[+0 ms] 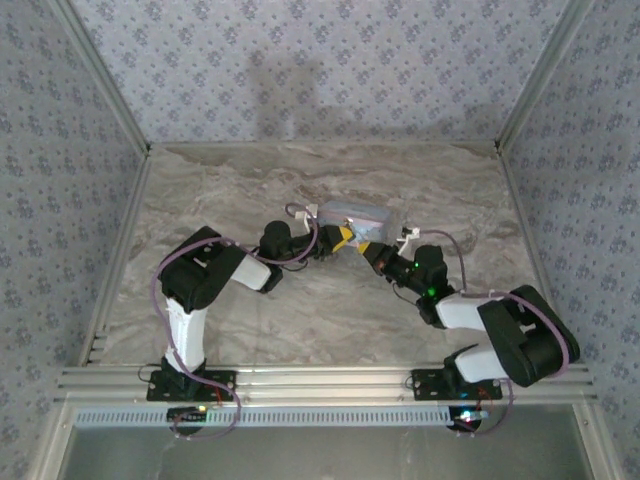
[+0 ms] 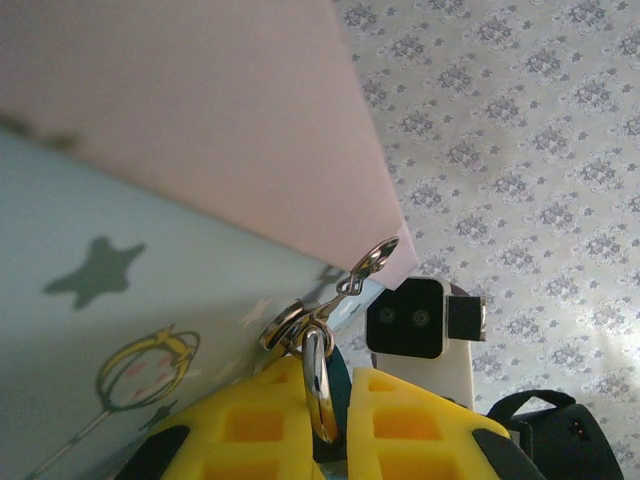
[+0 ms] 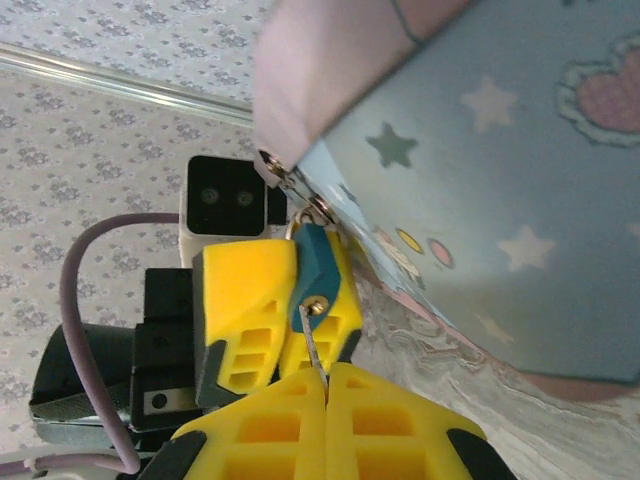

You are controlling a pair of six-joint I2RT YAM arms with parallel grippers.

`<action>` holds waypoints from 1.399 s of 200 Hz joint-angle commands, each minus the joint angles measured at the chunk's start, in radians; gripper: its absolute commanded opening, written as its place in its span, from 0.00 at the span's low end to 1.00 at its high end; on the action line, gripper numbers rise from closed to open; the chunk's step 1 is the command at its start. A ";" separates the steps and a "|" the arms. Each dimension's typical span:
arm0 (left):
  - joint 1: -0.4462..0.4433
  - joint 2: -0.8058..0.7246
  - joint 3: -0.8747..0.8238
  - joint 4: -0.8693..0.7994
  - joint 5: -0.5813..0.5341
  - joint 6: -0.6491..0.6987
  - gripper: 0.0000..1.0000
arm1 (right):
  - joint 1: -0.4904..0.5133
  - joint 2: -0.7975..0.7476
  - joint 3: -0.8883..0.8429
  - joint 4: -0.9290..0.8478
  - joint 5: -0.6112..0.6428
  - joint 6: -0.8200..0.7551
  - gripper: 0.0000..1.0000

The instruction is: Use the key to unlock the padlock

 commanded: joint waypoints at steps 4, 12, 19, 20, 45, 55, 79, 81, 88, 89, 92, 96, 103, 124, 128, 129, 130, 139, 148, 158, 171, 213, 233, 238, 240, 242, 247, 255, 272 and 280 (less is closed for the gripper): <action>-0.009 -0.044 0.040 0.101 0.022 0.006 0.00 | 0.002 0.010 0.032 0.060 -0.014 0.007 0.00; -0.010 -0.044 0.040 0.101 0.021 0.006 0.00 | 0.000 0.009 0.035 0.050 -0.018 0.006 0.00; -0.010 -0.043 0.040 0.101 0.021 0.007 0.00 | -0.001 0.012 0.035 0.049 -0.016 0.006 0.00; -0.010 -0.043 0.041 0.101 0.021 0.007 0.00 | -0.001 0.011 0.035 0.050 -0.017 0.006 0.00; -0.010 -0.042 0.043 0.101 0.021 0.008 0.00 | -0.002 0.032 0.034 0.057 -0.023 0.010 0.00; -0.010 -0.042 0.043 0.101 0.020 0.008 0.00 | -0.001 0.040 0.031 0.070 -0.026 0.016 0.00; -0.010 -0.039 0.046 0.101 0.020 0.008 0.00 | 0.000 0.052 0.022 0.077 -0.026 0.026 0.00; -0.010 -0.039 0.046 0.101 0.020 0.007 0.00 | 0.000 0.052 0.021 0.079 -0.026 0.026 0.00; -0.010 -0.040 0.046 0.101 0.020 0.007 0.00 | -0.002 0.054 0.019 0.080 -0.027 0.026 0.00; -0.009 -0.040 0.046 0.101 0.021 0.007 0.00 | -0.002 0.054 0.018 0.081 -0.027 0.026 0.00; -0.009 -0.041 0.046 0.101 0.021 0.008 0.00 | -0.001 0.054 0.017 0.082 -0.027 0.027 0.00; -0.010 -0.041 0.046 0.101 0.021 0.008 0.00 | -0.003 0.054 0.017 0.081 -0.028 0.025 0.00; -0.010 -0.041 0.046 0.101 0.022 0.008 0.00 | -0.003 0.054 0.017 0.079 -0.029 0.024 0.00; -0.010 -0.043 0.045 0.101 0.022 0.007 0.00 | -0.003 0.060 0.030 0.074 -0.033 0.021 0.00; -0.010 -0.043 0.043 0.101 0.021 0.008 0.00 | -0.001 0.062 0.031 0.076 -0.034 0.021 0.00; -0.010 -0.043 0.042 0.101 0.020 0.008 0.00 | -0.002 0.063 0.032 0.077 -0.034 0.021 0.00; -0.010 -0.043 0.042 0.101 0.021 0.008 0.00 | -0.001 0.063 0.032 0.077 -0.034 0.021 0.00; -0.009 -0.043 0.042 0.101 0.019 0.008 0.00 | 0.001 0.070 0.034 0.083 -0.038 0.024 0.00; -0.010 -0.042 0.042 0.101 0.018 0.009 0.00 | 0.002 0.070 0.030 0.088 -0.041 0.028 0.00; -0.010 -0.041 0.041 0.101 0.017 0.009 0.00 | 0.001 0.069 0.019 0.098 -0.038 0.034 0.00; -0.009 -0.042 0.042 0.101 0.016 0.012 0.00 | 0.000 0.057 0.007 0.102 -0.035 0.038 0.00; -0.008 -0.041 0.044 0.101 0.019 0.008 0.00 | -0.004 0.012 -0.014 0.051 -0.036 0.017 0.00; -0.008 -0.041 0.045 0.101 0.019 0.009 0.00 | -0.009 0.003 -0.019 0.042 -0.041 0.015 0.00; -0.008 -0.041 0.045 0.101 0.019 0.008 0.00 | -0.011 0.002 -0.018 0.041 -0.044 0.015 0.00; -0.008 -0.041 0.045 0.101 0.019 0.008 0.00 | -0.012 0.003 -0.016 0.041 -0.045 0.015 0.00; -0.008 -0.042 0.045 0.101 0.019 0.008 0.00 | -0.013 0.002 -0.015 0.041 -0.046 0.014 0.00; -0.009 -0.041 0.045 0.101 0.019 0.008 0.00 | -0.013 0.004 -0.012 0.038 -0.049 0.015 0.00; -0.010 -0.041 0.044 0.101 0.019 0.006 0.00 | -0.014 0.006 -0.007 0.035 -0.050 0.012 0.00; -0.009 -0.045 0.041 0.101 0.018 0.008 0.00 | -0.013 0.012 0.001 0.021 -0.052 0.006 0.00; -0.009 -0.045 0.041 0.101 0.018 0.008 0.00 | -0.013 0.017 0.002 0.024 -0.054 0.006 0.00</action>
